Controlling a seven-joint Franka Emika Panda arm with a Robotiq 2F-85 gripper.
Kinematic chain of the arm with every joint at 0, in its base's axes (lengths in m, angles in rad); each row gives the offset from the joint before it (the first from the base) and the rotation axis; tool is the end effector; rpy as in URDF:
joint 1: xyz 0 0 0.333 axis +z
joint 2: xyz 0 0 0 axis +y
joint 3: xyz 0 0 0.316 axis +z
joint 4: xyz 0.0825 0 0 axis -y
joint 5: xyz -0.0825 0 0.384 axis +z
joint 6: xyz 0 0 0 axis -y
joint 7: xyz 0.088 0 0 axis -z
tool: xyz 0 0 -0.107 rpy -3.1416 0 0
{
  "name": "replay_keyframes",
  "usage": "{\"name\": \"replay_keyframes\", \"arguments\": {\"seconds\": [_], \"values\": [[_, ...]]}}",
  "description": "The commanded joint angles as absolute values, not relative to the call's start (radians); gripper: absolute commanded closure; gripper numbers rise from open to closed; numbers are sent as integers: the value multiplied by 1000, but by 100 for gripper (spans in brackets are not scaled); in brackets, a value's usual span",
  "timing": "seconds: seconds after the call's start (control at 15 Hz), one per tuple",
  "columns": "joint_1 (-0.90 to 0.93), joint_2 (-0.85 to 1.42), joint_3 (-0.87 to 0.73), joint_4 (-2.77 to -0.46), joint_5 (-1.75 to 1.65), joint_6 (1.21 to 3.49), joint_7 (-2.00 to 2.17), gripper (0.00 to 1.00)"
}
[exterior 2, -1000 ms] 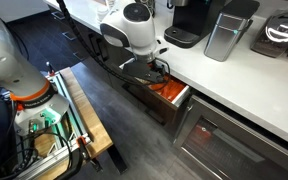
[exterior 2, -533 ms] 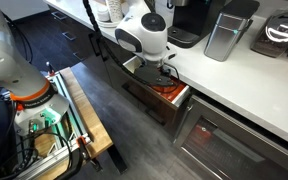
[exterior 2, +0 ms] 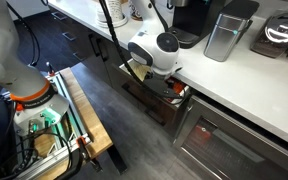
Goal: Remove one orange packet from the drawer
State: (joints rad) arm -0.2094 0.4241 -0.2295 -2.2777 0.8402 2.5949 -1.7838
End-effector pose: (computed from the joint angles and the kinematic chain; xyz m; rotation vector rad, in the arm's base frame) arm 0.4582 -0.2377 0.1634 -2.7931 -0.8928 -0.3653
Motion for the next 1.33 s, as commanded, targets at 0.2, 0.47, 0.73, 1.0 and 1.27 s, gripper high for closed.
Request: {"name": "replay_keyframes", "arguments": {"seconds": [0.2,0.47,0.73,1.0,1.27], "values": [[-379,479,-81,-2215,888,2607,-1890,0],[-409,490,-51,-2206,921,2637,-1949,0],[-417,494,-41,-2205,953,2654,-2003,42],[-418,499,-39,-2203,981,2664,-2049,73],[-412,488,-44,-2208,997,2669,-2087,95]]}}
